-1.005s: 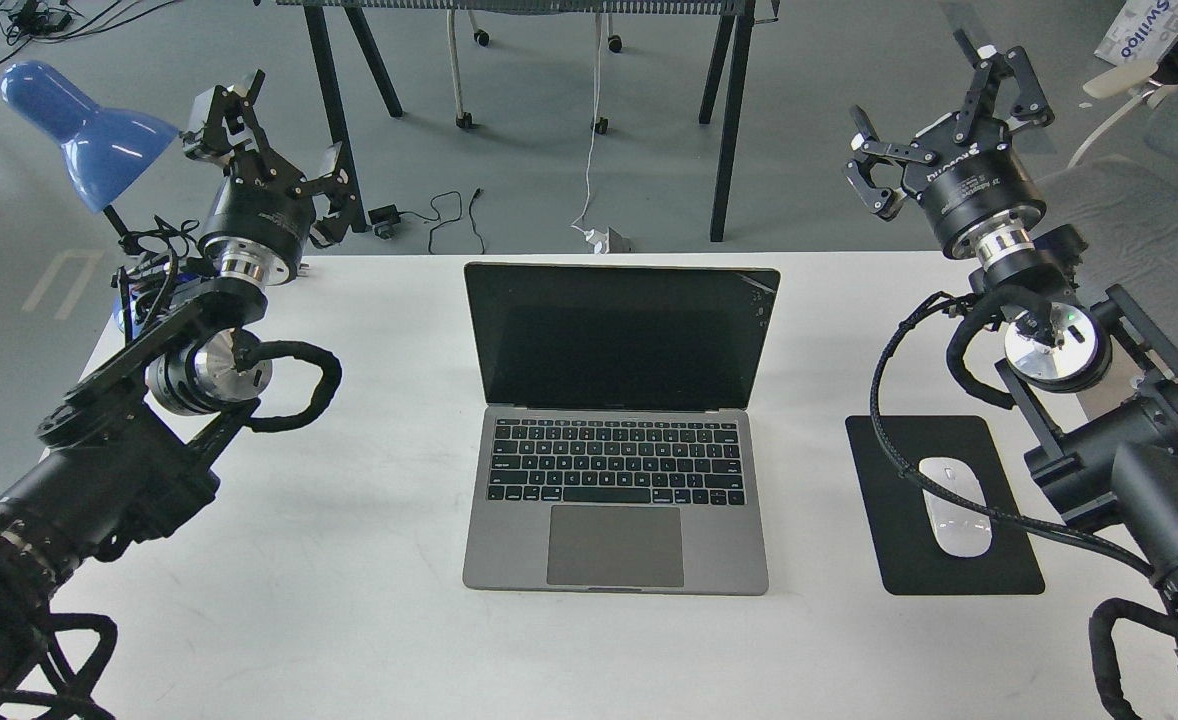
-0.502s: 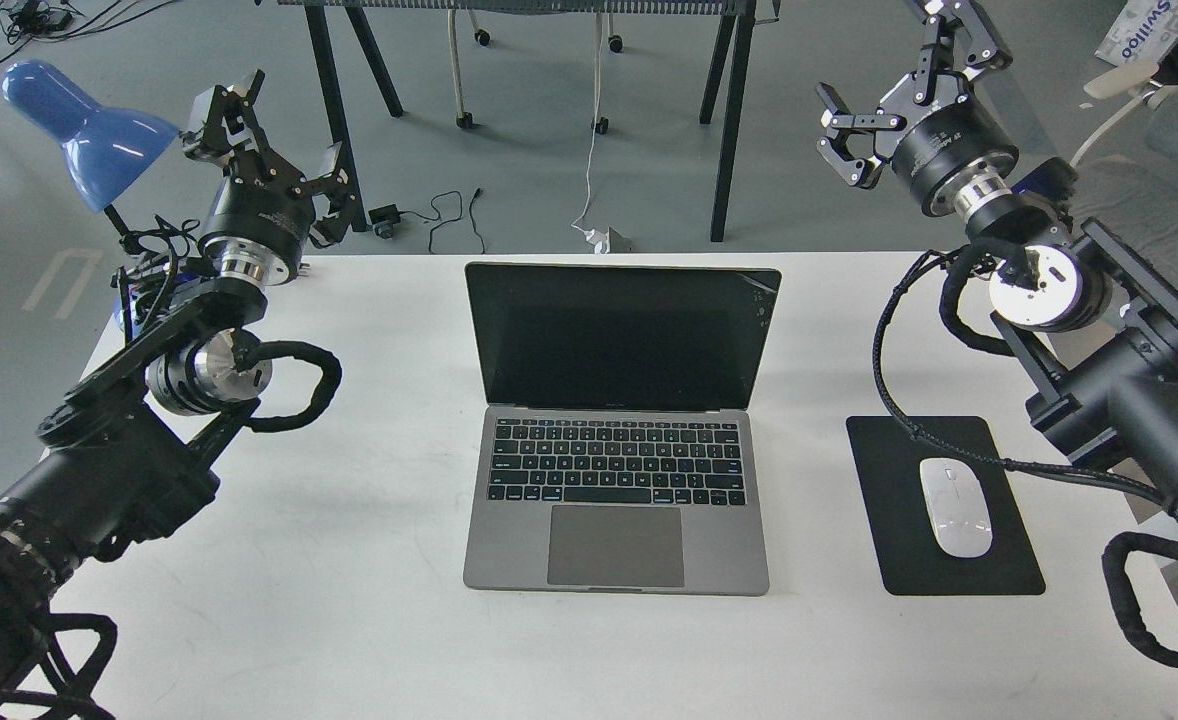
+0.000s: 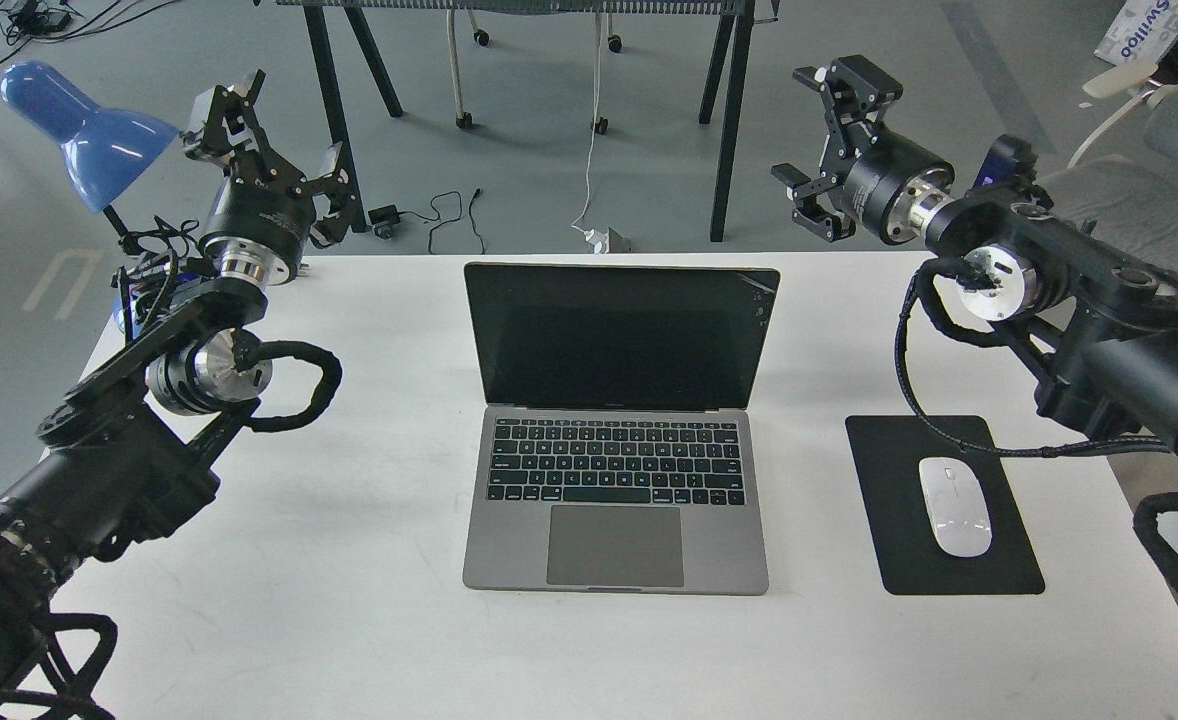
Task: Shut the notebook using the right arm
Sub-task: 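Swing the right gripper inward toward the top of the laptop screen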
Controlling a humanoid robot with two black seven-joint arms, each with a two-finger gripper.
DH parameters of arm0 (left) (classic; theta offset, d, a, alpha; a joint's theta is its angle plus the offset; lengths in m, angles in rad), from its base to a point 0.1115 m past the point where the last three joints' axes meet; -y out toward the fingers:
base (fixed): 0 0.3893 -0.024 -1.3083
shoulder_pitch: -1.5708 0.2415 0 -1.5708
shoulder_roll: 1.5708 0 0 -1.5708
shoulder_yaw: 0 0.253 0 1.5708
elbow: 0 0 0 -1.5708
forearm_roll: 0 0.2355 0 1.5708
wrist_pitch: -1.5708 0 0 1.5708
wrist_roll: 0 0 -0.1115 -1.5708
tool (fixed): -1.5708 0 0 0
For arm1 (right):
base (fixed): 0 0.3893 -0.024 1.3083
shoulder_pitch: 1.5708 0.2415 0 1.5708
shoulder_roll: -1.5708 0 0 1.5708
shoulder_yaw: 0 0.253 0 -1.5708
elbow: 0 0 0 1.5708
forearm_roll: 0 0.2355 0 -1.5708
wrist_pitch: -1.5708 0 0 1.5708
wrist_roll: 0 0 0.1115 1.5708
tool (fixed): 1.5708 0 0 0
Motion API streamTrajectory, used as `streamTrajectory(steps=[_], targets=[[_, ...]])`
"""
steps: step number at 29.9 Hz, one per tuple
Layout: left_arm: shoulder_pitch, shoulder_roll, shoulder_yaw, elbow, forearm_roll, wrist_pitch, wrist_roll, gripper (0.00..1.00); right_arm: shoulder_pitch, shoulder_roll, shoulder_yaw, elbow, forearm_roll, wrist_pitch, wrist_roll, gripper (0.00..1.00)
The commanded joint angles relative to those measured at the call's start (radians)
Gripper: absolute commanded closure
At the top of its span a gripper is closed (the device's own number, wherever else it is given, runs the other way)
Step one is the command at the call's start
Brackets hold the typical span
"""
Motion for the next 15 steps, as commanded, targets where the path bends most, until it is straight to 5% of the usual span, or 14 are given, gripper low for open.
streamTrajectory(steps=[1, 15], targets=[[0.0, 0.0, -0.001, 0.0, 0.0, 0.001, 0.0, 0.0, 0.004, 0.0, -0.032, 0.011, -0.001, 0.018, -0.002, 0.0], [0.0, 0.0, -0.001, 0.0, 0.0, -0.001, 0.0, 0.0, 0.057, -0.04, -0.2, 0.058, -0.002, 0.139, -0.025, 0.0]])
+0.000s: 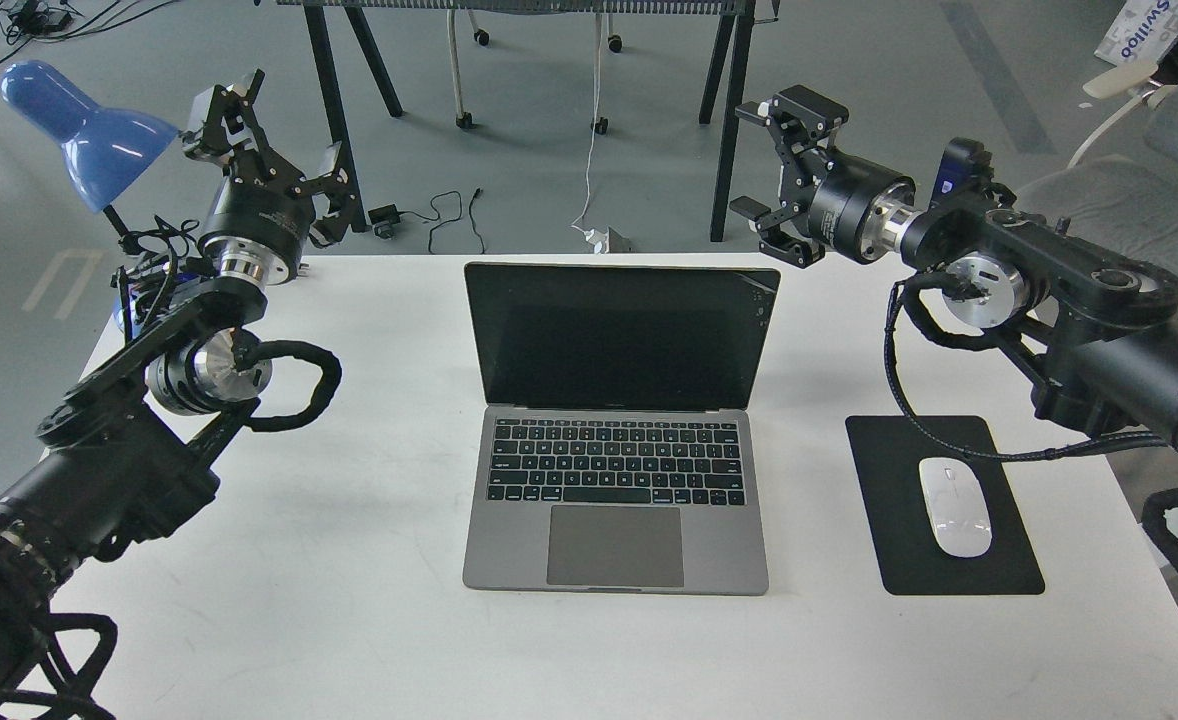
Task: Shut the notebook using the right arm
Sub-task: 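Swing the right gripper inward toward the top of the laptop screen, then push the laptop screen's back edge down with the right gripper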
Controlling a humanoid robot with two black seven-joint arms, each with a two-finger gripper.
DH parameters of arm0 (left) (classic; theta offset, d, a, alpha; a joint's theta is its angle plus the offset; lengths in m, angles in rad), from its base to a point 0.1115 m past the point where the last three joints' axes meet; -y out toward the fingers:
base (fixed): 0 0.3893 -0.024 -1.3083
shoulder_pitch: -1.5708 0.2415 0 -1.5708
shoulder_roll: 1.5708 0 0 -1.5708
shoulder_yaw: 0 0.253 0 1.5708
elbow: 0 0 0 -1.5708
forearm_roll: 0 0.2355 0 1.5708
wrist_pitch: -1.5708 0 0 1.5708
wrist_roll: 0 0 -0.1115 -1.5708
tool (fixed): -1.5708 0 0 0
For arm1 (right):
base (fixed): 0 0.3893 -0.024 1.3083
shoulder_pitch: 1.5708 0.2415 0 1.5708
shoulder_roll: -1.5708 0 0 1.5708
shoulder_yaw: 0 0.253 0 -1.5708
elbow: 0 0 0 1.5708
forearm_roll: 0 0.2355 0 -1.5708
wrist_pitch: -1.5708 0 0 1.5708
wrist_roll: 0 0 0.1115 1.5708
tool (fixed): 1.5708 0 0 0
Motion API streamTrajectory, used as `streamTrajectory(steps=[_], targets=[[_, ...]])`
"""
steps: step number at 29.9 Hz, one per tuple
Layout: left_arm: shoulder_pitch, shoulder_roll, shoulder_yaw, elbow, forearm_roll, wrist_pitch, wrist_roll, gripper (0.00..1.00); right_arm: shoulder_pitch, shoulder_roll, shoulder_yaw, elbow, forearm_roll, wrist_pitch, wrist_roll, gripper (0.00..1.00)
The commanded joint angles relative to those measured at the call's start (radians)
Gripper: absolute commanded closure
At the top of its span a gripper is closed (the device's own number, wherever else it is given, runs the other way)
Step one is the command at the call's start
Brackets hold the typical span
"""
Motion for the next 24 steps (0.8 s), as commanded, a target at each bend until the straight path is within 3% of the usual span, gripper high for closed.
streamTrajectory(steps=[1, 12, 24], targets=[[0.0, 0.0, 0.0, -0.001, 0.0, 0.001, 0.0, 0.0, 0.016, -0.029, -0.06, 0.024, 0.0, 0.026, 0.0, 0.0], [0.0, 0.0, 0.0, -0.001, 0.0, 0.001, 0.0, 0.0, 0.038, -0.043, -0.092, 0.057, -0.009, 0.066, -0.002, 0.0], [0.0, 0.0, 0.0, 0.001, 0.0, 0.001, 0.0, 0.0, 0.036, -0.111, -0.132, 0.225, -0.147, 0.097, -0.01, 0.0]])
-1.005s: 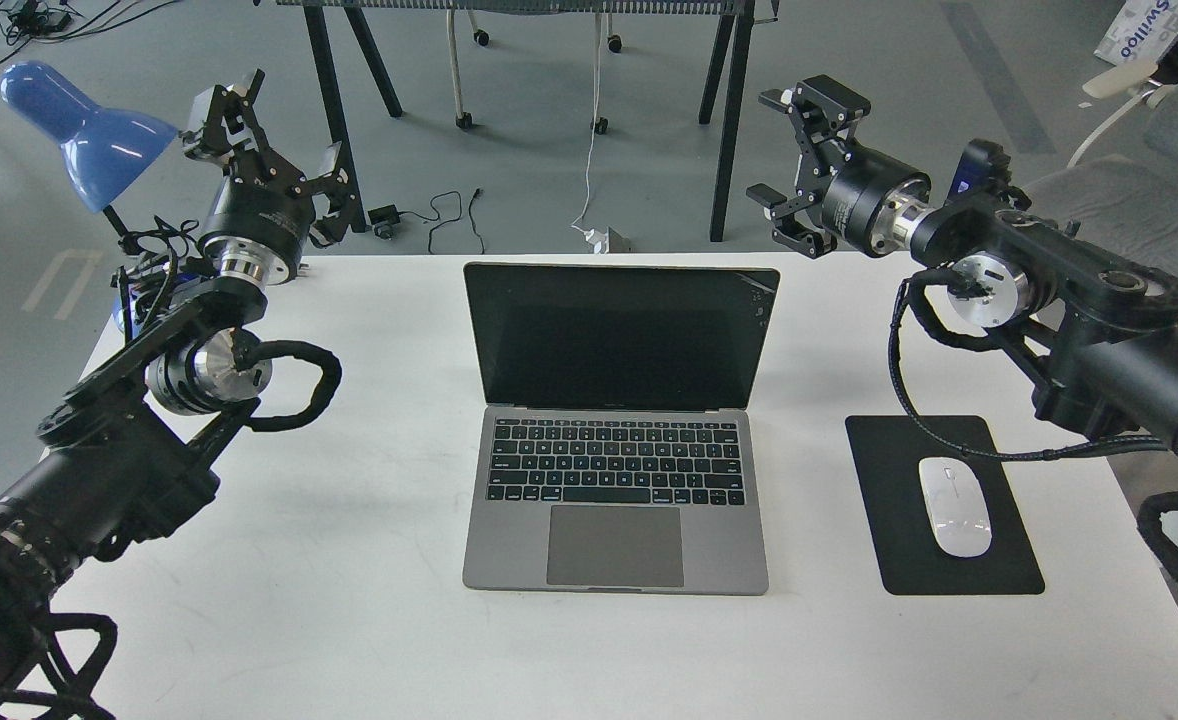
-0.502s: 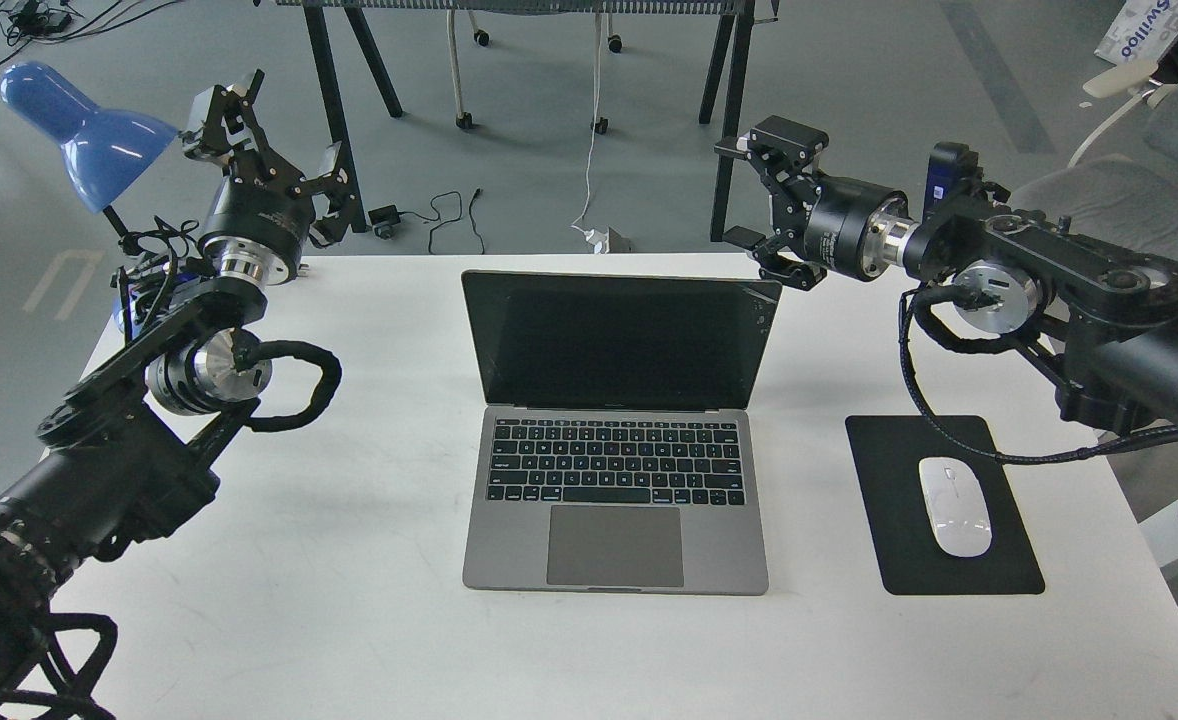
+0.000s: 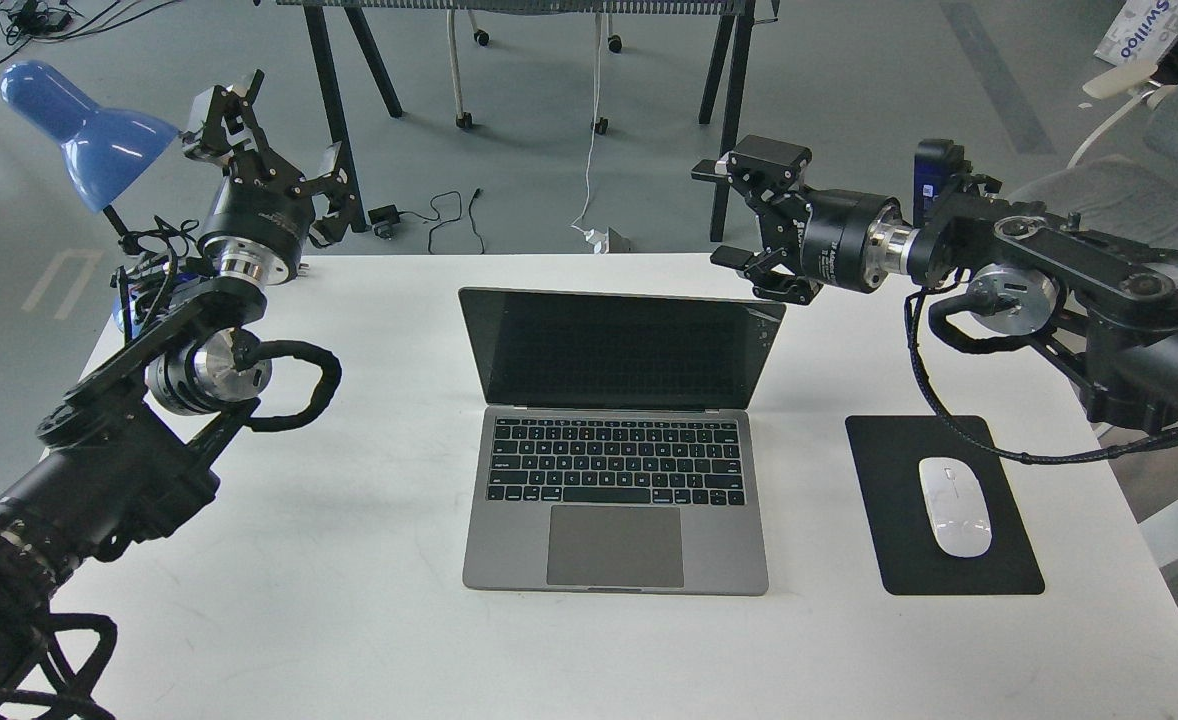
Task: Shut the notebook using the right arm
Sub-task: 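Push the laptop screen's back edge down with the right gripper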
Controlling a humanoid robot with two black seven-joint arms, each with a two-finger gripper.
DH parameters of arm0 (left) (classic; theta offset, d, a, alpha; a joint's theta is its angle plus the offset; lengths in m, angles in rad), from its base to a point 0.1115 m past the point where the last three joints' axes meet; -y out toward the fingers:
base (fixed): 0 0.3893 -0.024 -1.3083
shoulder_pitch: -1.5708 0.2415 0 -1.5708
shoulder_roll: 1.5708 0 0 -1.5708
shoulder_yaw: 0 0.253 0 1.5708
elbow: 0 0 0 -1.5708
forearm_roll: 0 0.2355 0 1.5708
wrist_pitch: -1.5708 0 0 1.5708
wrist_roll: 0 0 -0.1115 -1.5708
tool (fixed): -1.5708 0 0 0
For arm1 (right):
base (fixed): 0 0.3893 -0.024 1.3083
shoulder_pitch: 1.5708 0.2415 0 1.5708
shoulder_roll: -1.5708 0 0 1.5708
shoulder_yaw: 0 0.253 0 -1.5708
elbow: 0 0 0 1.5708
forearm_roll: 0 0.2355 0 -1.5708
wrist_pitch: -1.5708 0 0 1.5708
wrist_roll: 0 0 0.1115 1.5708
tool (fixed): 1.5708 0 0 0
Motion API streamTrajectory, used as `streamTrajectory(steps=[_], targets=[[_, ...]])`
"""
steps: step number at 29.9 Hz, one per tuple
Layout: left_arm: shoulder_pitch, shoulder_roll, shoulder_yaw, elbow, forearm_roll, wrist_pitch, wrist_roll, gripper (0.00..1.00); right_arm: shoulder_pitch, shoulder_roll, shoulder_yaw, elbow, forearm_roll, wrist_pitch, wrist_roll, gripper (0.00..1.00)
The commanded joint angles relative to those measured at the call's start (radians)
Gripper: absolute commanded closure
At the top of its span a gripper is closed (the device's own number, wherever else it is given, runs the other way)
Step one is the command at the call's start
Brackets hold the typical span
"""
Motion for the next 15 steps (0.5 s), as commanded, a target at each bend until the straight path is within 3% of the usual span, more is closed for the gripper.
streamTrajectory(steps=[1, 15], targets=[[0.0, 0.0, 0.0, 0.0, 0.0, -0.001, 0.0, 0.0, -0.001, -0.006, -0.034, 0.045, -0.031, 0.0, 0.0, 0.0], [0.0, 0.0, 0.0, 0.001, 0.0, 0.0, 0.0, 0.0, -0.001, -0.02, -0.148, 0.185, -0.099, 0.0, -0.002, 0.0]])
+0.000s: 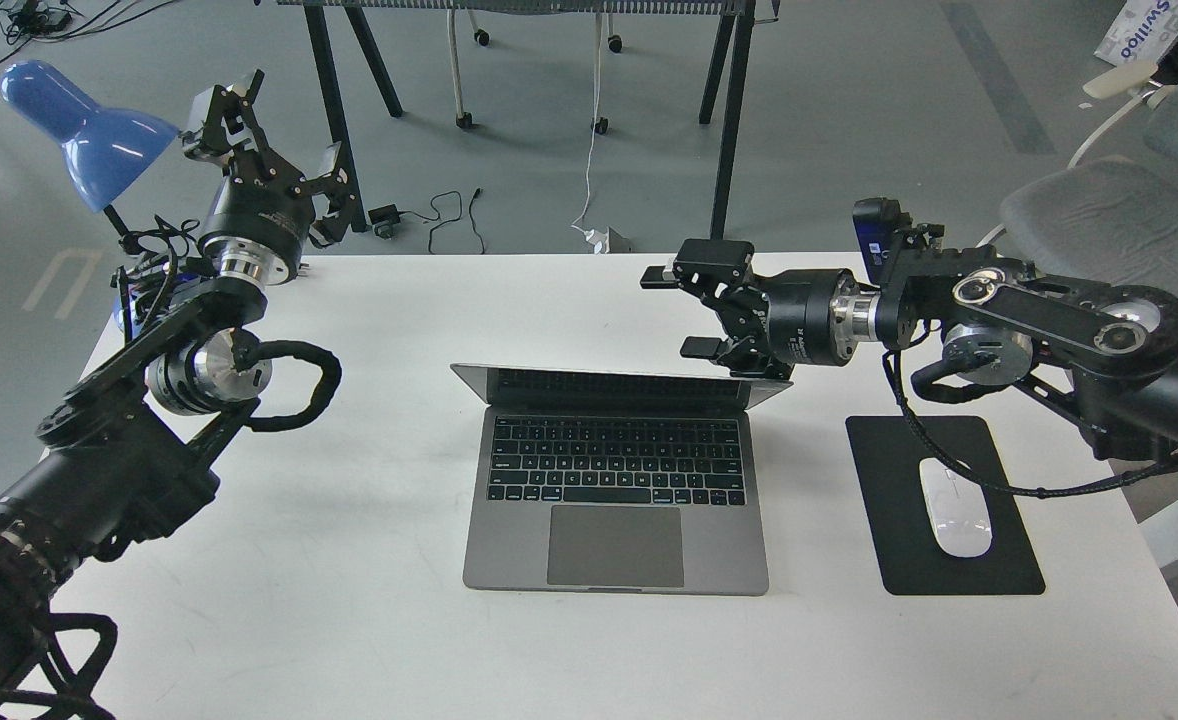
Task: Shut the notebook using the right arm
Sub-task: 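Push the laptop screen's back edge down with the right gripper, then press the screen fully down onto the keyboard with the right gripper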
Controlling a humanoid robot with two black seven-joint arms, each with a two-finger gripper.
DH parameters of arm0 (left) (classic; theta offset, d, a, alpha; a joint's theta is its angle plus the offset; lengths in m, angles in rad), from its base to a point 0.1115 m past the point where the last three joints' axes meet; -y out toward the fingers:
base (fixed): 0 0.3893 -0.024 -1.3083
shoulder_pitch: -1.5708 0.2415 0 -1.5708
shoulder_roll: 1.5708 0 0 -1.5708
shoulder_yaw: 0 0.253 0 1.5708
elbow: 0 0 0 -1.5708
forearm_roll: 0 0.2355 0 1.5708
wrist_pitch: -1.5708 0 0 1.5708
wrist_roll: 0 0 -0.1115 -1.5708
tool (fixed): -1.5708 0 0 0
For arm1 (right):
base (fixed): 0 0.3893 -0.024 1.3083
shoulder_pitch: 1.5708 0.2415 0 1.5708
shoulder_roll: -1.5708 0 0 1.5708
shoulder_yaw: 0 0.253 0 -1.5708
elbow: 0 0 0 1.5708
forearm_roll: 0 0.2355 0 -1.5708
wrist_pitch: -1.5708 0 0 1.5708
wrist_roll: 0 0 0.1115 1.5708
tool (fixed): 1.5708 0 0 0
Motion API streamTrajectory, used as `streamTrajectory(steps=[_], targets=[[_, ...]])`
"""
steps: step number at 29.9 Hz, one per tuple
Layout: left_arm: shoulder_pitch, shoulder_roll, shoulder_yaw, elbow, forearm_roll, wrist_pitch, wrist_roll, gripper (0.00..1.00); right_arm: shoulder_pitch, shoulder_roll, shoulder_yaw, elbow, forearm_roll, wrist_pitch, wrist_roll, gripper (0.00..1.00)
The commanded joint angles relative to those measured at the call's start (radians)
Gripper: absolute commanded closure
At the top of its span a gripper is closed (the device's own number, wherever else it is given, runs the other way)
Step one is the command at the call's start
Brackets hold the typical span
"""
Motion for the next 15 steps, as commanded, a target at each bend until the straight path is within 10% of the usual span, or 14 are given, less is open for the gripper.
streamTrajectory(steps=[1, 15], targets=[[0.0, 0.0, 0.0, 0.001, 0.0, 0.0, 0.0, 0.0, -0.001, 0.0, -0.035, 0.032, -0.021, 0.0, 0.0, 0.0], [0.0, 0.0, 0.0, 0.0, 0.0, -0.001, 0.0, 0.0, -0.027, 0.015, -0.119, 0.067, -0.108, 0.0, -0.028, 0.0]])
